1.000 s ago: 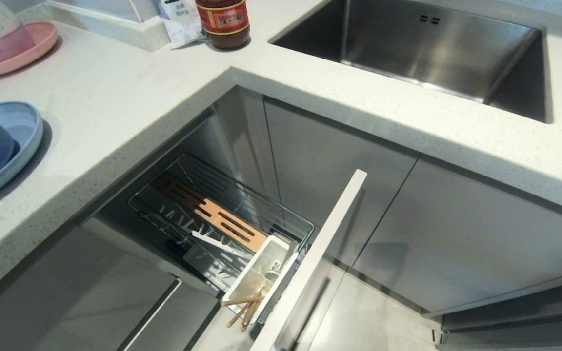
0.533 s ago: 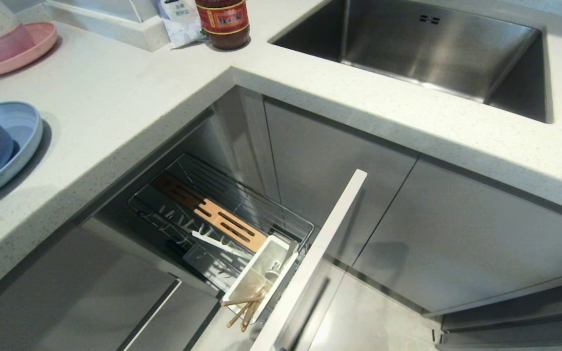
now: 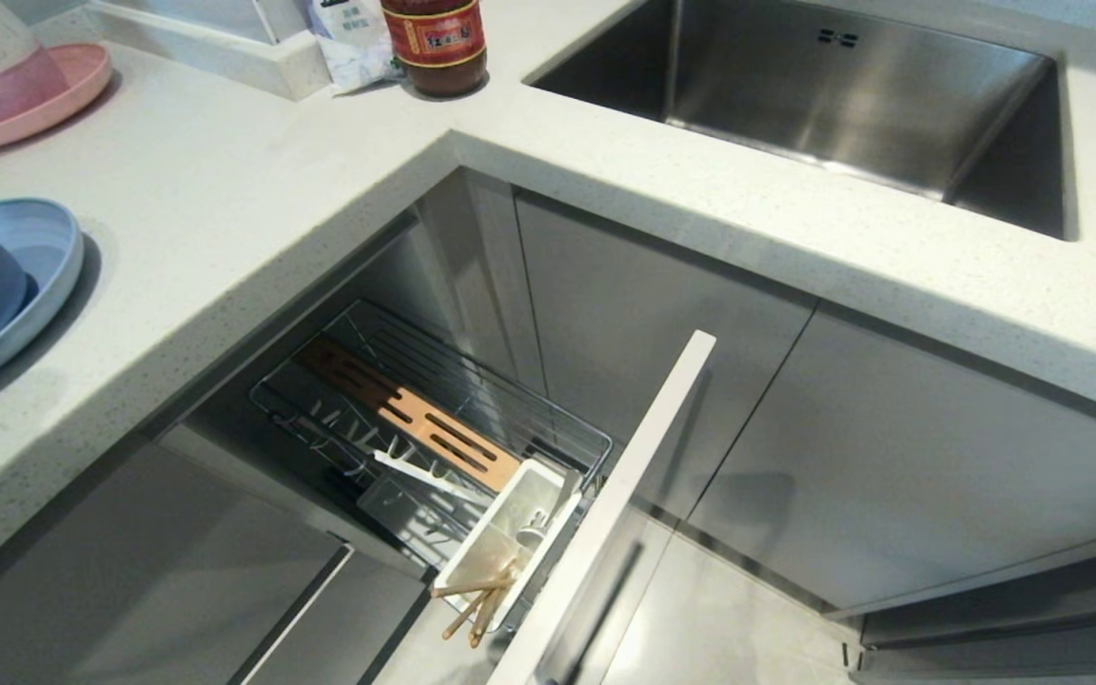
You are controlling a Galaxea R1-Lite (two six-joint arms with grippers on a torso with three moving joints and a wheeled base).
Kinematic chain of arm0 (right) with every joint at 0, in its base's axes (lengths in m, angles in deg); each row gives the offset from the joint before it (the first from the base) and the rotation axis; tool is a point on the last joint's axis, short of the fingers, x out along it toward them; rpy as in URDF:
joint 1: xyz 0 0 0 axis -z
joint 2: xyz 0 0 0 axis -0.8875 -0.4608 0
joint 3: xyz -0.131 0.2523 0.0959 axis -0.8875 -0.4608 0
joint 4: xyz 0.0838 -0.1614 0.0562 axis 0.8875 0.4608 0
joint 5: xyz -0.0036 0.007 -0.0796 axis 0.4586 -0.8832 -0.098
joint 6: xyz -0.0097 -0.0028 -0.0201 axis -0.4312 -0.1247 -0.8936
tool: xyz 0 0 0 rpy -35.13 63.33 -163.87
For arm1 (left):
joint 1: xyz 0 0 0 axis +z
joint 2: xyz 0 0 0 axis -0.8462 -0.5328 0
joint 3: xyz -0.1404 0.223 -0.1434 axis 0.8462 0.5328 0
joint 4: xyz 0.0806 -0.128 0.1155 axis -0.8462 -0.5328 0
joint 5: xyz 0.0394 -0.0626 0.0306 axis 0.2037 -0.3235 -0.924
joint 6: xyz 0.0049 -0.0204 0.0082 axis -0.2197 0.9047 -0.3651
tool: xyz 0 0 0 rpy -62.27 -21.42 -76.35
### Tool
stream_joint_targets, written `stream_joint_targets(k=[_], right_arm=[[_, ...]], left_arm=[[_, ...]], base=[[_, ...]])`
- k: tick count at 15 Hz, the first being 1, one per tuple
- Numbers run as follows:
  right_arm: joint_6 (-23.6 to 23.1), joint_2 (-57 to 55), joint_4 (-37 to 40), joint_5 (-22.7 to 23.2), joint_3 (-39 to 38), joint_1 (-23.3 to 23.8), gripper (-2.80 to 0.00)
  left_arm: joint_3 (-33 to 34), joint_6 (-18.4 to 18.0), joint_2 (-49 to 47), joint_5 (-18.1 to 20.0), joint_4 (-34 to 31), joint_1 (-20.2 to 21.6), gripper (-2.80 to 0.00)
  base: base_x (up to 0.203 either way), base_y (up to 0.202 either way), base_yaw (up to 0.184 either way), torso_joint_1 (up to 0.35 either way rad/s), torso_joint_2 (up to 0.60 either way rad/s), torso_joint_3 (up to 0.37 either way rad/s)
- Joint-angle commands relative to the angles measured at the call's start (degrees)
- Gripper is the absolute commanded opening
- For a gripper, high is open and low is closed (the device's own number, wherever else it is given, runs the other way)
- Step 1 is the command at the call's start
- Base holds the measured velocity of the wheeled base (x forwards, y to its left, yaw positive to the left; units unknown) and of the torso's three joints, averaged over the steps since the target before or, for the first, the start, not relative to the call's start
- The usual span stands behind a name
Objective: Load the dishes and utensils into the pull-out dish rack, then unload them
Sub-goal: Take the chopsticks out of the cupboard
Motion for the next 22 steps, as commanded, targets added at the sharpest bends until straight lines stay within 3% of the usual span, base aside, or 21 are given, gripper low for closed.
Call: stream_joint_targets(k=[1, 11, 22], right_arm=[[0.02, 0.15, -0.02, -0.01, -0.09, -0.06, -2.8], [0.02, 0.19, -0.02, -0.01, -0.09, -0.01, -2.8], [0.02, 0.23, -0.02, -0.01, -0.09, 0.02, -2.8]], left_arm=[[4.41, 0.08, 0.01, 0.12, 2.69, -0.21, -2.8], [6.54, 0.07, -0.17, 7.66, 5.47, -2.35, -2.8], [6.38, 0.16, -1.98, 9.97, 7.71, -4.19, -2.8]], base=[[0.0, 0.0, 0.0, 0.0, 0.0, 0.0], [0.0, 0.0, 0.0, 0.0, 0.0, 0.0], [0.0, 0.0, 0.0, 0.0, 0.0, 0.0]])
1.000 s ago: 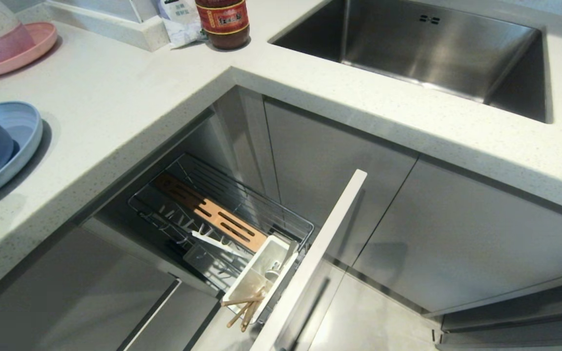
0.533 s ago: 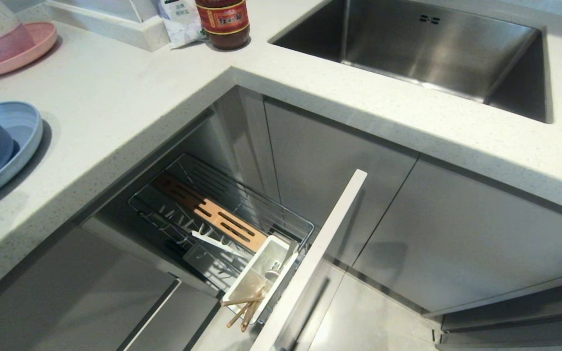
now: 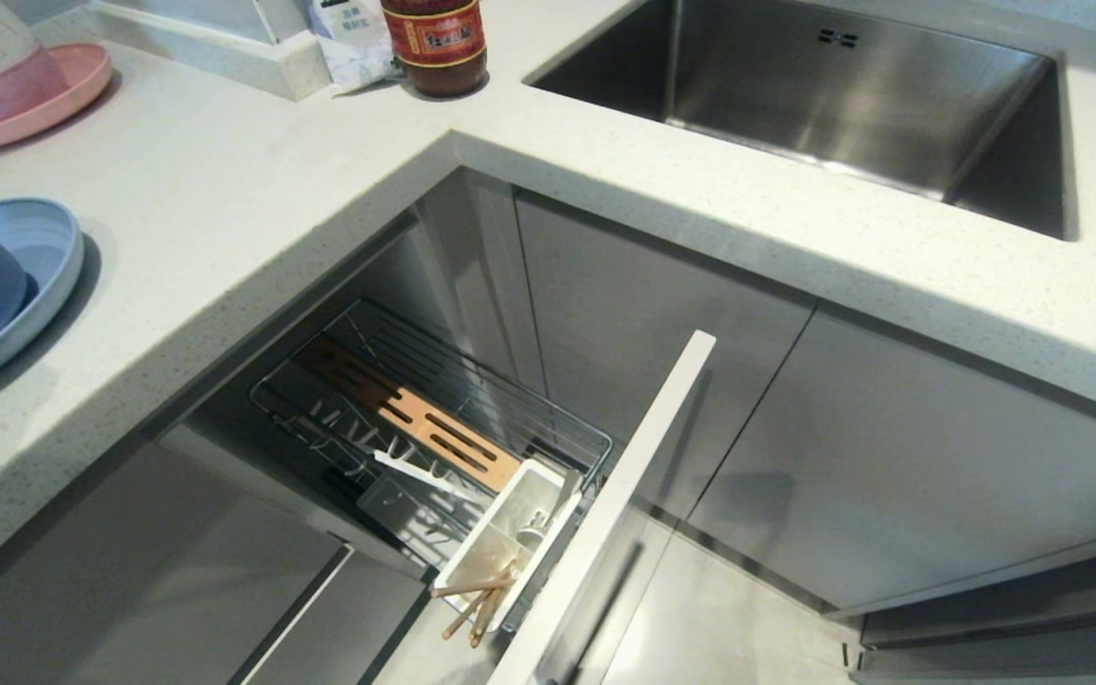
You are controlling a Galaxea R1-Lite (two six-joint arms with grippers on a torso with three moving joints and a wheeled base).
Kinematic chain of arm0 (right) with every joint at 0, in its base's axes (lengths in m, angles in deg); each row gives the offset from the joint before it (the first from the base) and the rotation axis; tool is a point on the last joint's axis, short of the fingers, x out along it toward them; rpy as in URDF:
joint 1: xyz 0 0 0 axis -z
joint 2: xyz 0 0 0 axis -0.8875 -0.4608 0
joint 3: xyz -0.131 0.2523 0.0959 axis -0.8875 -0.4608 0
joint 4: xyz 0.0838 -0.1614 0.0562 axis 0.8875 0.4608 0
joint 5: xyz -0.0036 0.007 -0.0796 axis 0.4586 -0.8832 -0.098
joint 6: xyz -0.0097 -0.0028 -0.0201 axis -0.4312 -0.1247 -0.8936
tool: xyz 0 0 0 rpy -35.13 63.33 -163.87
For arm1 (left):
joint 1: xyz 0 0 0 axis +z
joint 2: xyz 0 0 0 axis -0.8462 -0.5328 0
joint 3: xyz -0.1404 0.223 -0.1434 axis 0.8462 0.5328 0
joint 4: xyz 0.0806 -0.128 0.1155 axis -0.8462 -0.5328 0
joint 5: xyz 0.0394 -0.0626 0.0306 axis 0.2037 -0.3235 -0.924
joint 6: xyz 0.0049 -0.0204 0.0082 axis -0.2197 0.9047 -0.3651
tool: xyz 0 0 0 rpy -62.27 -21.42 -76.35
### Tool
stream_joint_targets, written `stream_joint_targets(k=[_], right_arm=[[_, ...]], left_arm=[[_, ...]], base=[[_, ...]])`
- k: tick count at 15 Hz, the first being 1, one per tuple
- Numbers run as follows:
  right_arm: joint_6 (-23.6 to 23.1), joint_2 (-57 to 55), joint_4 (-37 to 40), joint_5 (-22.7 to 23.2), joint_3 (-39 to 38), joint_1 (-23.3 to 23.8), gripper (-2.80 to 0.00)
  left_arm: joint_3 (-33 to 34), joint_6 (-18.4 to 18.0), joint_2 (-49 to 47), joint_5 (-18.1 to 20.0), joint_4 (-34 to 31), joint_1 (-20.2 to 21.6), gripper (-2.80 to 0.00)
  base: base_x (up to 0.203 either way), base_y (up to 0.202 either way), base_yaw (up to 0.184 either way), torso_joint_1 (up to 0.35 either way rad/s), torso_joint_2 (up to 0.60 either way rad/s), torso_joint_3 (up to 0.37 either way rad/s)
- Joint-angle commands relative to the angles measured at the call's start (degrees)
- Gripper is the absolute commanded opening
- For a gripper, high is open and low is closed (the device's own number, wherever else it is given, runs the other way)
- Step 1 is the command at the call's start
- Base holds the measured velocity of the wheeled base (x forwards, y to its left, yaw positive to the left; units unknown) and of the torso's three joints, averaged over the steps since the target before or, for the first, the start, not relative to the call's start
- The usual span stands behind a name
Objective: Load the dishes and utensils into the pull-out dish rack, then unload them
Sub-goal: Take the chopsticks out of the cupboard
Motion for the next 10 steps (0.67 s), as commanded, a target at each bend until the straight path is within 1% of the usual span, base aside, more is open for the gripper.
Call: stream_joint_targets(k=[1, 2, 5, 10], right_arm=[[0.0, 0.24, -0.02, 0.0, -0.09, 0.01, -2.8], [0.0, 0.24, -0.02, 0.0, -0.09, -0.02, -2.8], [0.0, 0.16, -0.02, 0.0, -0.09, -0.06, -2.8], [0.0, 0.21, -0.02, 0.0, -0.09, -0.03, -2.8]], left_arm=[[-0.03, 0.16, -0.74, 0.32, -0.11, -0.06, -2.8], [-0.11, 0.16, -1.01, 1.49, -0.11, -0.06, -2.8], [-0.29, 0.16, -1.53, 3.19, -0.03, -0.06, -2.8], [-0.38, 0.16, -2.24, 3.9, 2.3, -0.06, -2.8]], base=[[0.0, 0.0, 0.0, 0.0, 0.0, 0.0], [0.0, 0.0, 0.0, 0.0, 0.0, 0.0], [0.0, 0.0, 0.0, 0.0, 0.0, 0.0], [0.0, 0.0, 0.0, 0.0, 0.0, 0.0]])
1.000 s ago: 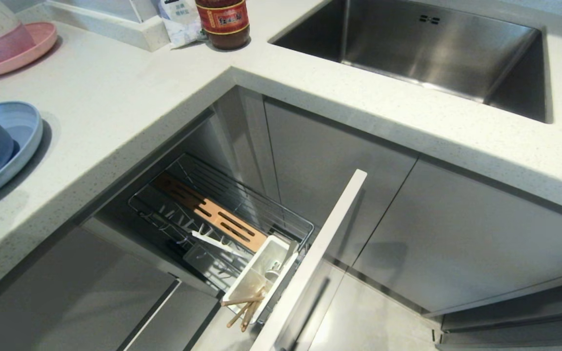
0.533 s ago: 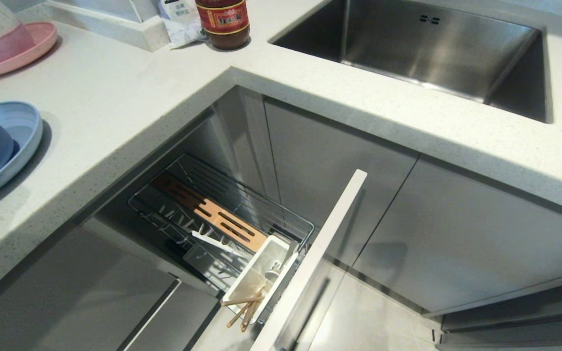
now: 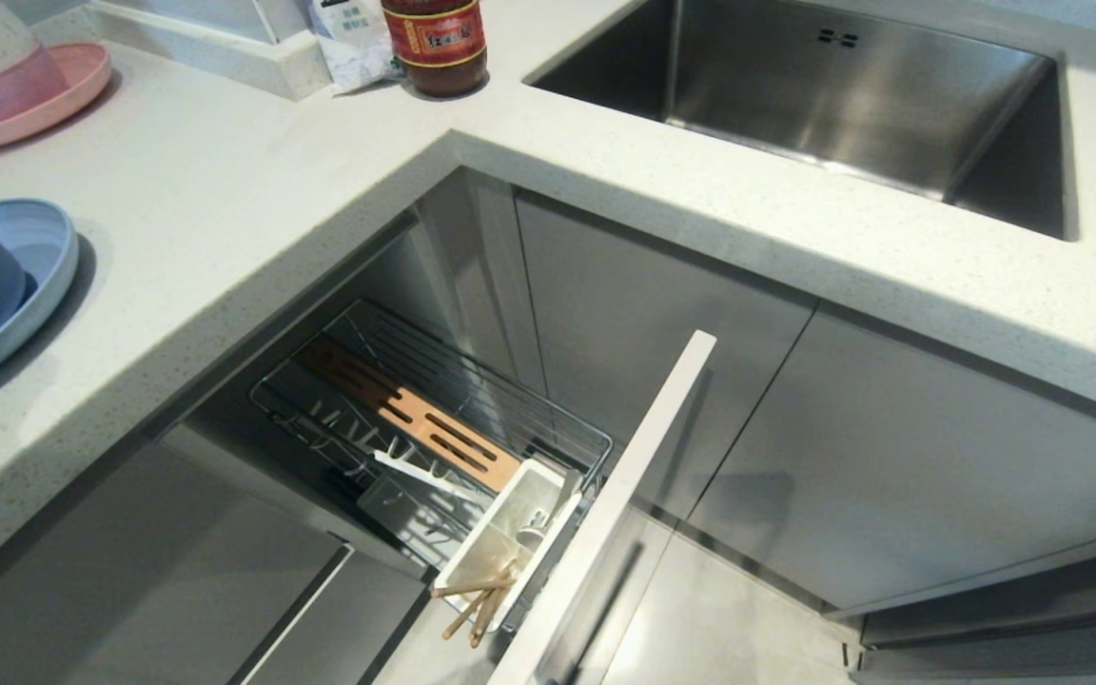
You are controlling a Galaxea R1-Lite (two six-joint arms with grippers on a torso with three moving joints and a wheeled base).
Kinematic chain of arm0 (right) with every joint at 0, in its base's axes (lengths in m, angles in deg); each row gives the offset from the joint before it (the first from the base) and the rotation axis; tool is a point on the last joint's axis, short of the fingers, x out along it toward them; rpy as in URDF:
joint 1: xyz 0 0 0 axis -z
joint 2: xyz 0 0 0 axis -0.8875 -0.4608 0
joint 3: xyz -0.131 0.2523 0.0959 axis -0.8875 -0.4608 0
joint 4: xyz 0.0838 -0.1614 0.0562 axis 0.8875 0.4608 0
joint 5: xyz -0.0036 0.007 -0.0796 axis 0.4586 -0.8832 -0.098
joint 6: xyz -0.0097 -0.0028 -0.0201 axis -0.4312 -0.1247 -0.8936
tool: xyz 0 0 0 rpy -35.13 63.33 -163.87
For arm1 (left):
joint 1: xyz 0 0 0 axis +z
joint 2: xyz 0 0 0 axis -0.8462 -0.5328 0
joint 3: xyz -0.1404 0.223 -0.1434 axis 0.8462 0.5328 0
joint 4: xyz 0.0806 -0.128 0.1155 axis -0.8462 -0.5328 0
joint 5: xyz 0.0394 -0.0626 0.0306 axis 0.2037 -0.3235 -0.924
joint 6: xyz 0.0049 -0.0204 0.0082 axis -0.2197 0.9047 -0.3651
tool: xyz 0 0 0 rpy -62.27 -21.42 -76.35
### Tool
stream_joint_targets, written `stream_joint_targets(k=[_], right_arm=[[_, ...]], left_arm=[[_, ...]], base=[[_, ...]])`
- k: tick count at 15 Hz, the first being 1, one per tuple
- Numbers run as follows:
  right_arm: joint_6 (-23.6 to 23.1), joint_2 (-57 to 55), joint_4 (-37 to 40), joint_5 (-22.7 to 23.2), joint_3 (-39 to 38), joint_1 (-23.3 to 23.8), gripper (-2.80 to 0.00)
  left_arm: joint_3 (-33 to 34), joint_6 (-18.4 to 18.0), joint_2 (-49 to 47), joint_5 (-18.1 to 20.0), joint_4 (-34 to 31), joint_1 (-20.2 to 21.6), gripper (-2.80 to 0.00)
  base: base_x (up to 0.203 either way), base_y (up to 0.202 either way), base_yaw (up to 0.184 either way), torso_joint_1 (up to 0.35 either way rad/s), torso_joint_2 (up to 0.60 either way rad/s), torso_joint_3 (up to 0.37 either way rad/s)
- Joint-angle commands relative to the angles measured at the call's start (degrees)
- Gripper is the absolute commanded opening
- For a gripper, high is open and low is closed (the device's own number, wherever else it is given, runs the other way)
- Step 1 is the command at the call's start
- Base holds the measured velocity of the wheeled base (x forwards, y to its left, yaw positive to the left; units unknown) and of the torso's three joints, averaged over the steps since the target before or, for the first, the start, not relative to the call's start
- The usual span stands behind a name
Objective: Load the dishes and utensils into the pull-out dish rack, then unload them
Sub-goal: Take the chopsticks out of the cupboard
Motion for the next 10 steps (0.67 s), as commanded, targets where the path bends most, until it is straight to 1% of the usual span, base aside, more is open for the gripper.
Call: stream_joint_targets(k=[1, 8, 9, 10], right_arm=[[0.0, 0.24, -0.02, -0.02, -0.09, 0.03, -2.8], [0.0, 0.24, -0.02, -0.02, -0.09, -0.04, -2.8], [0.0, 0.16, -0.02, -0.02, -0.09, 0.0, -2.8], [0.0, 0.24, -0.02, -0.02, -0.09, -0.06, -2.8]], left_arm=[[-0.02, 0.16, -0.41, 0.04, 0.3, 0.05, -2.8], [0.15, 0.21, -0.53, 0.04, 0.22, 0.0, -2.8], [0.15, 0.2, -0.5, 0.04, 0.22, 0.05, 0.0], [0.07, 0.25, -0.55, 0.04, 0.22, 0.01, 0.0]], base=[[0.0, 0.0, 0.0, 0.0, 0.0, 0.0], [0.0, 0.0, 0.0, 0.0, 0.0, 0.0], [0.0, 0.0, 0.0, 0.0, 0.0, 0.0], [0.0, 0.0, 0.0, 0.0, 0.0, 0.0]])
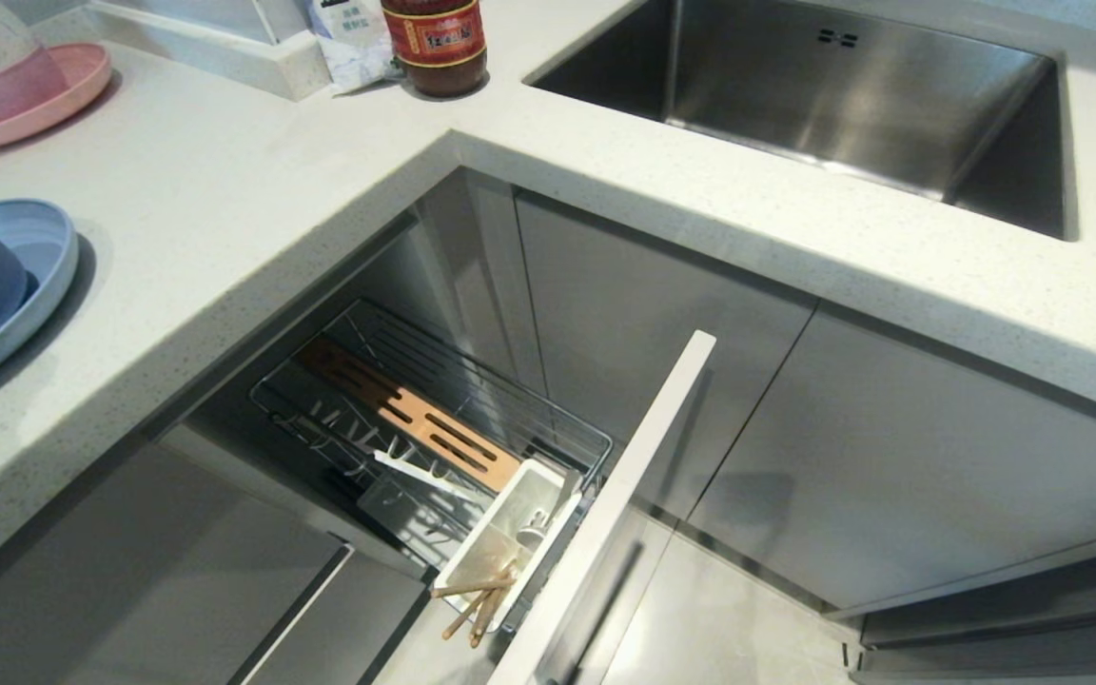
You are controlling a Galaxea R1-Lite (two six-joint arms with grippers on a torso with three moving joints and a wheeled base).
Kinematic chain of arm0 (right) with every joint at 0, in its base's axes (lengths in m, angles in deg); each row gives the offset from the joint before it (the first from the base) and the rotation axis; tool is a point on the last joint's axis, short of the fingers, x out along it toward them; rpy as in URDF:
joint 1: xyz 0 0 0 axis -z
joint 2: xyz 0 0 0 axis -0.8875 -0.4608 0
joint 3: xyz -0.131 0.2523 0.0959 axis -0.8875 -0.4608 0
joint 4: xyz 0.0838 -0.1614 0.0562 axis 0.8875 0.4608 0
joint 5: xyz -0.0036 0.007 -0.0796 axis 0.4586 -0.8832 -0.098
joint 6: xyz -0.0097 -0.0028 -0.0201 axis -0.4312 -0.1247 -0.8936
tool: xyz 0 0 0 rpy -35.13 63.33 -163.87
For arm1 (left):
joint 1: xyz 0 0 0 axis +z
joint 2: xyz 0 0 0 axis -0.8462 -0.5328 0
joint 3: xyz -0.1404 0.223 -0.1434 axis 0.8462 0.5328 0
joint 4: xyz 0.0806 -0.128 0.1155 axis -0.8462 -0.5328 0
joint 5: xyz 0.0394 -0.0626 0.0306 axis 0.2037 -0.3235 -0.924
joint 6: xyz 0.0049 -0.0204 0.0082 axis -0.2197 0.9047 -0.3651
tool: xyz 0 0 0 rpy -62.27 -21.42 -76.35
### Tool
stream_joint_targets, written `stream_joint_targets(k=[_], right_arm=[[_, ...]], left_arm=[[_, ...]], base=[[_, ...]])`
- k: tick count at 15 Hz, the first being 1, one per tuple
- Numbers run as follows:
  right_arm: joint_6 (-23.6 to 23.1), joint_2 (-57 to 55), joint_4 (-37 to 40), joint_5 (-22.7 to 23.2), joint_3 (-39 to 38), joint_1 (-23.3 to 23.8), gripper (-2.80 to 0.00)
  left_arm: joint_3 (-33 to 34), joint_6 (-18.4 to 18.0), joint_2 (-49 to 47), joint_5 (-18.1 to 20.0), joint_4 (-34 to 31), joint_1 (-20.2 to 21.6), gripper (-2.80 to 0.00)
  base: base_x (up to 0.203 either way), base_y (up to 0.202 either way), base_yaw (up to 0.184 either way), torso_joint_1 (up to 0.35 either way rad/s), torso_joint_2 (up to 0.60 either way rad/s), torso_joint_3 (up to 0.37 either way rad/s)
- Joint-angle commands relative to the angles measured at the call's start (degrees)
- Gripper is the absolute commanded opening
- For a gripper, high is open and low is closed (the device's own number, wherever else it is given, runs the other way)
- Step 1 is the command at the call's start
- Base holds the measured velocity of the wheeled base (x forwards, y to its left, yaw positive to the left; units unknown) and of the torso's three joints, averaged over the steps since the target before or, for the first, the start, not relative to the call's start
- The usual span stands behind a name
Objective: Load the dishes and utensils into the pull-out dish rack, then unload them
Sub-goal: Take the chopsticks out of the cupboard
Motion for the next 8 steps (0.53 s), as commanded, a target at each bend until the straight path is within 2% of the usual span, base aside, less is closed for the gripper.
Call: stream_joint_targets(k=[1, 8], right_arm=[[0.0, 0.24, -0.02, 0.0, -0.09, -0.05, -2.8], [0.0, 0.23, -0.02, 0.0, -0.09, 0.03, -2.8]], left_arm=[[-0.08, 0.16, -0.13, 0.01, -0.2, 0.01, 0.0], [-1.03, 0.07, 0.85, -0.23, -0.1, -0.57, 0.0]], base=[[0.0, 0.0, 0.0, 0.0, 0.0, 0.0], [0.0, 0.0, 0.0, 0.0, 0.0, 0.0]])
